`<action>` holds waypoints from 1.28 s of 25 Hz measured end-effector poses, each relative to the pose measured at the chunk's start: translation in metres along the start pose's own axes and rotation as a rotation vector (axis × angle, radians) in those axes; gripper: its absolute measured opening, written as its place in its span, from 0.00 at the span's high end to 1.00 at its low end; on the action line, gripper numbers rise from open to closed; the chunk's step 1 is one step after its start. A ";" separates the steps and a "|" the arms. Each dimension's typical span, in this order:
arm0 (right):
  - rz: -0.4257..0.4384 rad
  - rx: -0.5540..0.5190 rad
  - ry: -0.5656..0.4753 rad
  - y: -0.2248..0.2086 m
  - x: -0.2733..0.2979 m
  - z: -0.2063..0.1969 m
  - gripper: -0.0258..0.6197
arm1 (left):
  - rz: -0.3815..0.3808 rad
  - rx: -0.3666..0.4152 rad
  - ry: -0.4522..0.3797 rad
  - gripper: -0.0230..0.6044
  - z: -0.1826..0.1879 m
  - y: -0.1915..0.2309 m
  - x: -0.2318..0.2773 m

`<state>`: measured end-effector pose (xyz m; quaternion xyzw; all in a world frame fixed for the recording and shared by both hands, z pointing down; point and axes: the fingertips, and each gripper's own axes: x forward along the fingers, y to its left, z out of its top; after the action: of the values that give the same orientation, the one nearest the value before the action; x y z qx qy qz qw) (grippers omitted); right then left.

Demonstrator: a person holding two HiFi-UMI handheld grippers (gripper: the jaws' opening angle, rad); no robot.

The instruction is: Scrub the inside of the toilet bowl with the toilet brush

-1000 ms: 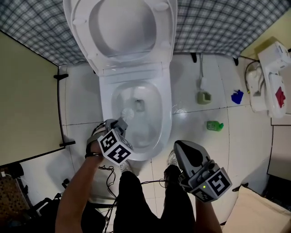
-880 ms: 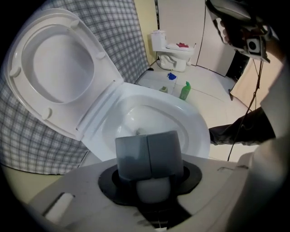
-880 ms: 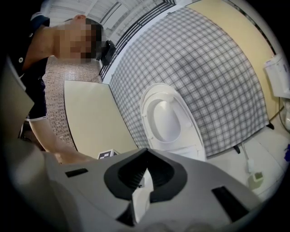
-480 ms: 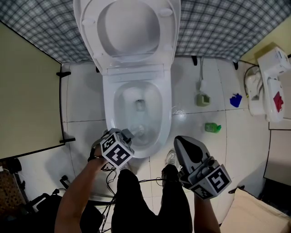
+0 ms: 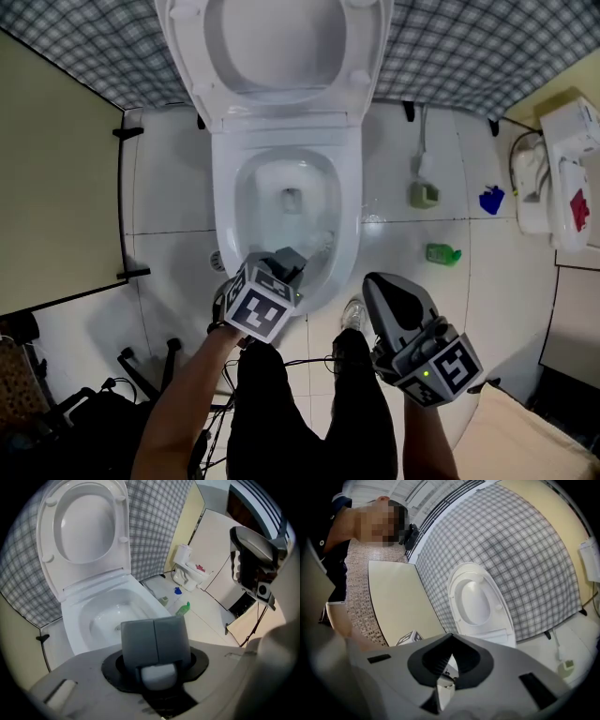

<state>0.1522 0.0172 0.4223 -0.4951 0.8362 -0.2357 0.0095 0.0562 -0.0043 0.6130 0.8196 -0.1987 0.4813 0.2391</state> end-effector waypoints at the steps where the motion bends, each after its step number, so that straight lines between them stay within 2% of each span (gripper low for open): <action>1: 0.000 0.000 0.004 0.000 0.002 -0.002 0.96 | 0.014 -0.011 -0.013 0.70 0.001 0.003 0.002; 3: 0.000 0.000 0.012 0.000 0.004 -0.006 0.96 | 0.036 -0.040 -0.050 0.70 0.006 0.010 0.007; 7: 0.000 -0.003 0.032 -0.001 0.005 -0.008 0.96 | 0.054 -0.091 -0.192 0.70 0.034 0.024 0.008; 11: -0.013 -0.011 0.053 -0.011 0.006 -0.009 0.96 | 0.142 -0.130 -0.255 0.70 0.050 0.045 0.015; 14: -0.017 -0.016 0.063 -0.016 0.009 -0.009 0.96 | 0.222 -0.118 -0.277 0.70 0.058 0.065 0.017; 19: -0.011 -0.014 0.062 -0.019 0.015 -0.007 0.96 | 0.363 -0.087 -0.196 0.70 0.044 0.101 0.015; 22: -0.007 -0.010 0.063 -0.019 0.018 -0.009 0.96 | 0.402 -0.100 -0.142 0.70 0.023 0.115 0.012; 28: -0.004 -0.003 0.065 -0.018 0.023 -0.010 0.96 | 0.386 -0.126 -0.047 0.70 -0.009 0.116 0.024; 32: -0.010 -0.004 0.068 -0.020 0.020 -0.011 0.96 | 0.308 -0.115 0.035 0.70 -0.027 0.099 0.038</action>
<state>0.1558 -0.0028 0.4442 -0.4910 0.8341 -0.2506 -0.0209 0.0004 -0.0722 0.6780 0.7558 -0.3451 0.5144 0.2125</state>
